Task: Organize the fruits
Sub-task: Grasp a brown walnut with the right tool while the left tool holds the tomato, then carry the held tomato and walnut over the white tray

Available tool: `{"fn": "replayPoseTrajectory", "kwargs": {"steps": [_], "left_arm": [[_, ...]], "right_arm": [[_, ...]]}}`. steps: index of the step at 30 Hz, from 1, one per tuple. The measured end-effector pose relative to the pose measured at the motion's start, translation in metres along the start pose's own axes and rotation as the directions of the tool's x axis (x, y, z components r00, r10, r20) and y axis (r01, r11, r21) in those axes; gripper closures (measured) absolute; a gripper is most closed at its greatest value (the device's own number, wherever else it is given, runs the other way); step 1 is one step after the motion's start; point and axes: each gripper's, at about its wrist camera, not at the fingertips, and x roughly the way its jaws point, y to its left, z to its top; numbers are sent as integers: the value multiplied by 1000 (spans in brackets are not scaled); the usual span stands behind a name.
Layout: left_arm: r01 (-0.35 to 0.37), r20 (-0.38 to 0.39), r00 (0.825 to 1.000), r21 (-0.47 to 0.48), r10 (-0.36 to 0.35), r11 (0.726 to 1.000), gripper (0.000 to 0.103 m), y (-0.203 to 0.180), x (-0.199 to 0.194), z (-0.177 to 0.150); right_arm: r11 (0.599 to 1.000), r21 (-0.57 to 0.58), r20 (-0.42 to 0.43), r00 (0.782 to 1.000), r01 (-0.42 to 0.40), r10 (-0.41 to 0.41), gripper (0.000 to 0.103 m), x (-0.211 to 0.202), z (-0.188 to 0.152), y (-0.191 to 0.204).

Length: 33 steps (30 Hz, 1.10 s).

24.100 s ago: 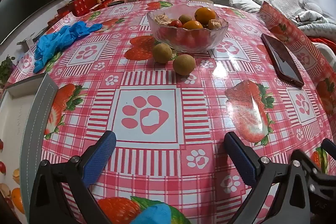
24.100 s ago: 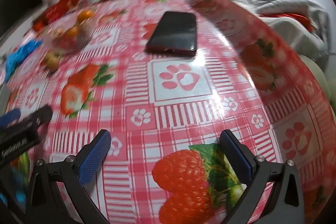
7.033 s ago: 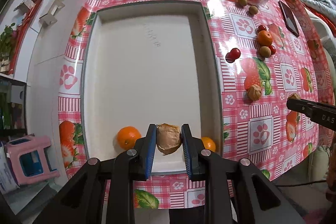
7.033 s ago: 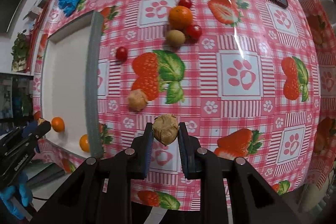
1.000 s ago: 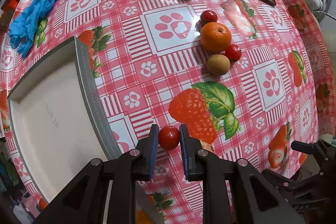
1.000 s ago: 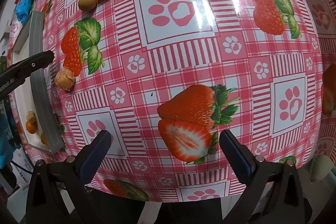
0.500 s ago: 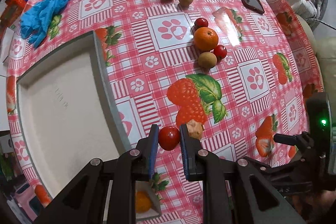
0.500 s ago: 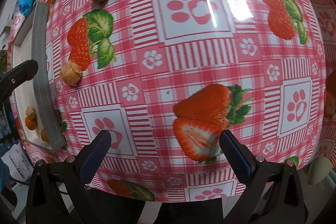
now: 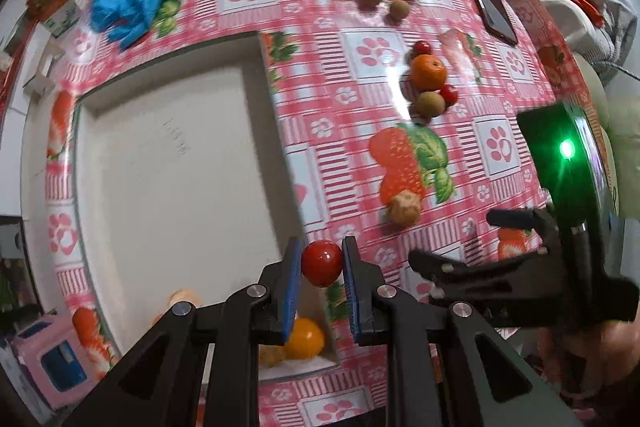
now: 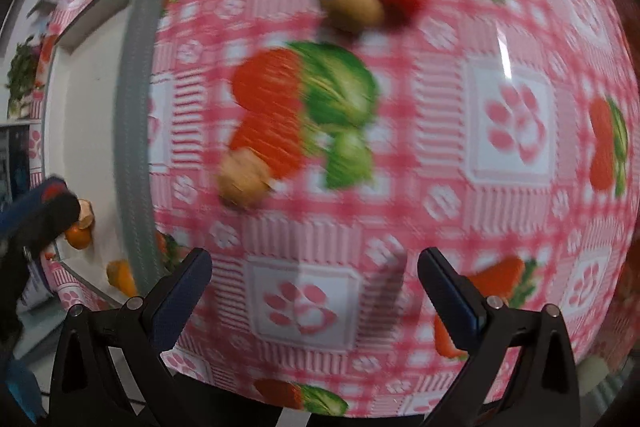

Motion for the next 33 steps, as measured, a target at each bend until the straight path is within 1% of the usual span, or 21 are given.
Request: {"fn": "replayPoseTrajectory", "kwargs": {"steps": [3, 5, 6, 7, 8, 11, 12, 13, 14, 15, 20, 25, 29, 33], "left_arm": [[-13, 0, 1000, -23, 13, 1000, 82, 13, -2, -7], [-20, -3, 1000, -39, 20, 999, 82, 21, -3, -11], [-24, -4, 1000, -47, 24, 999, 82, 25, -4, -13], [-27, -5, 1000, -50, 27, 998, 82, 28, -4, -15], [-34, -5, 999, -51, 34, 998, 82, 30, -5, -17], [-40, -7, 999, -48, 40, 998, 82, 34, -5, -20], [-39, -8, 999, -48, 38, 998, 82, 34, -5, -21], [-36, -10, 999, -48, 36, 998, 82, 34, -5, -21], [-34, -12, 999, -46, 33, 998, 82, 33, -4, -21], [-33, -13, 999, -43, 32, 999, 82, 31, -4, -21], [-14, -16, 1000, -7, 14, 1000, 82, 17, -4, -18], [-4, -16, 1000, 12, 4, 1000, 82, 5, -4, -17], [-1, -11, 1000, 14, 1, 1000, 82, 1, -7, -16], [-6, 1, 1000, 16, 6, 1000, 82, 1, -14, -18]], "right_arm": [[999, -34, 15, 1000, 19, -18, 0, 4, 15, 25], [998, -54, 17, 999, 35, -34, 2, 10, 23, 41], [997, -60, 18, 999, 40, -39, 5, 11, 25, 46], [996, -68, 18, 999, 49, -48, 15, 14, 29, 53], [995, -73, 15, 998, 63, -62, 21, 17, 31, 59], [990, -91, 39, 994, 103, -100, 31, 17, 36, 77], [988, -101, 48, 993, 114, -110, 41, 17, 35, 81], [986, -115, 61, 991, 123, -117, 55, 15, 34, 83], [985, -122, 66, 991, 122, -115, 63, 14, 34, 87], [987, -123, 65, 993, 105, -98, 78, 13, 33, 89], [998, -50, 63, 997, 41, -38, 78, 3, 27, 72], [1000, 15, 68, 998, -9, 8, 78, -12, 12, 51], [999, 45, 76, 997, -25, 22, 78, -25, -2, 41], [998, 55, 87, 996, -35, 30, 78, -35, -8, 35]]}}
